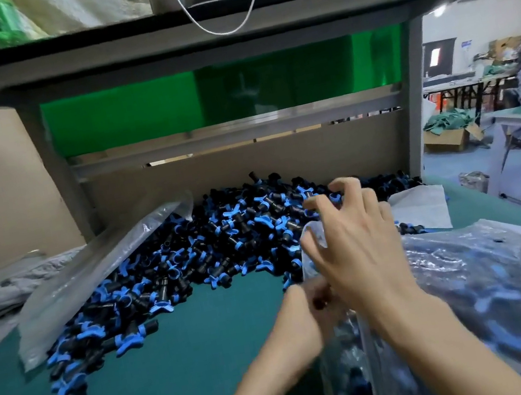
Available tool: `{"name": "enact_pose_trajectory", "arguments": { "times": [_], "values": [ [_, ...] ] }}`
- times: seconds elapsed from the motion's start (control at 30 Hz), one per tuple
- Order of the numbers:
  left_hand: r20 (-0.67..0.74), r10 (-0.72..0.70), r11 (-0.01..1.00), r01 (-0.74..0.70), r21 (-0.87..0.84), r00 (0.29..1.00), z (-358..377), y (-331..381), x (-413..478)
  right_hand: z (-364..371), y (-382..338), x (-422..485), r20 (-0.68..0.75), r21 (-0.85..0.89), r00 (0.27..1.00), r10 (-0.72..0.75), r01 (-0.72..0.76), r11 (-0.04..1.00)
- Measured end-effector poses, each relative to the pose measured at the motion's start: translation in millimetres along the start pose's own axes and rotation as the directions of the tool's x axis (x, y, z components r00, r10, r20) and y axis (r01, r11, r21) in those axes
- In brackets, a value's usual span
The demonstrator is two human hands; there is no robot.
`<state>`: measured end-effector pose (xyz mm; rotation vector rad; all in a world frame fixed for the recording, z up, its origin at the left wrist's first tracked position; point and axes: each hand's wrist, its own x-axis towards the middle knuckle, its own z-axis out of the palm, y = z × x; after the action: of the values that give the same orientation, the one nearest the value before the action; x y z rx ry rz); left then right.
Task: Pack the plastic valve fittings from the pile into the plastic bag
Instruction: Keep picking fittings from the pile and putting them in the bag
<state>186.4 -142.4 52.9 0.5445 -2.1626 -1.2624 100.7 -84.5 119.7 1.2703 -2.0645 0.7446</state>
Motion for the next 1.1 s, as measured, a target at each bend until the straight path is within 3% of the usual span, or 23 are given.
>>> {"name": "enact_pose_trajectory", "arguments": {
  "times": [0.07, 0.1, 0.27, 0.37, 0.47, 0.63, 0.7, 0.77, 0.87, 0.97, 1.1],
  "values": [
    [-0.115, -0.063, 0.997, 0.068, 0.038, 0.991, -24, -28, 0, 5, -14, 2, -0.146, 0.137, 0.989, -0.032, 0.052, 0.989],
    [-0.198, -0.099, 0.985, 0.124, 0.119, 0.975, -37, -47, 0, 10, -19, 4, -0.126, 0.197, 0.991, -0.05, 0.075, 0.978],
    [-0.369, -0.253, 0.777, 0.415, 0.474, 0.895, -78, -119, 10, 59, -26, -2, 0.286, 0.233, 0.952, -0.107, 0.039, 0.972],
    [-0.483, -0.257, 0.653, 0.519, 0.551, 0.837, -90, -139, 39, 83, -17, -12, 0.39, 0.203, 0.917, -0.08, -0.001, 0.979],
    [-0.583, -0.317, 0.461, 0.659, 0.595, 0.748, -93, -142, 71, 97, -4, -14, 0.433, 0.179, 0.9, -0.045, -0.037, 0.983],
    [-0.633, -0.245, 0.302, 0.678, 0.67, 0.734, -96, -157, 95, 106, 6, -14, 0.427, 0.224, 0.904, -0.029, -0.074, 0.972],
    [-0.646, -0.202, 0.284, 0.675, 0.681, 0.736, -96, -158, 92, 107, 9, -13, 0.419, 0.232, 0.908, -0.031, -0.074, 0.97],
    [-0.669, -0.159, 0.366, 0.673, 0.643, 0.726, -97, -155, 83, 108, 10, -13, 0.419, 0.239, 0.908, -0.024, -0.085, 0.967],
    [-0.709, -0.11, 0.598, 0.616, 0.512, 0.696, -94, -150, 59, 107, 10, -14, 0.426, 0.253, 0.904, -0.03, -0.087, 0.964],
    [-0.663, -0.088, 0.774, 0.47, 0.424, 0.743, -86, -144, 23, 105, 10, -18, 0.422, 0.274, 0.903, -0.076, -0.047, 0.961],
    [-0.652, -0.122, 0.956, 0.265, 0.126, 0.749, -73, -135, -11, 100, 8, -33, 0.434, 0.321, 0.888, -0.149, 0.002, 0.947]
  ]
}}
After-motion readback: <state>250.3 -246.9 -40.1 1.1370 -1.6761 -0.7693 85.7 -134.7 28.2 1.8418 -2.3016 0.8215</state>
